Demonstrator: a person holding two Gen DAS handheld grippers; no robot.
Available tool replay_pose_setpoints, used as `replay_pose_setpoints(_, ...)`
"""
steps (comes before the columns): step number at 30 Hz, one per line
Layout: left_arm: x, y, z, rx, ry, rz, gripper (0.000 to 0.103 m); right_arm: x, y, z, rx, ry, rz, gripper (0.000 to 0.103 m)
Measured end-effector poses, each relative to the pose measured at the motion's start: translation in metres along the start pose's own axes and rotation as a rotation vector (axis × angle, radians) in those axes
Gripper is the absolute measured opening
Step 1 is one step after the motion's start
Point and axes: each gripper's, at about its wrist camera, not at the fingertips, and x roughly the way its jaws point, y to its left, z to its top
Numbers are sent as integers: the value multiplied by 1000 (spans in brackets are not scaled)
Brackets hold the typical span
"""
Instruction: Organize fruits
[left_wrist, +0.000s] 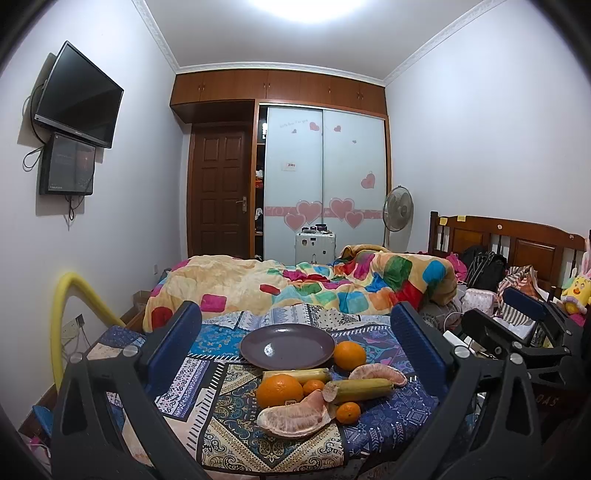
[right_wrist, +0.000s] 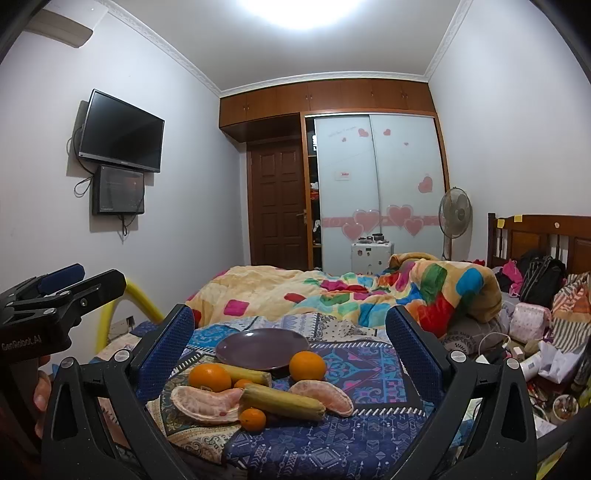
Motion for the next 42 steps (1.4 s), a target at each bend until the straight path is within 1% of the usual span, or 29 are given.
replay_pose_setpoints(19,0,1,0,4,-4,19,103,-1,4,3,2,-4,14,103)
replay_pose_setpoints(42,6,0,-5,3,6,19,103,0,6,4,0,-2,11,103)
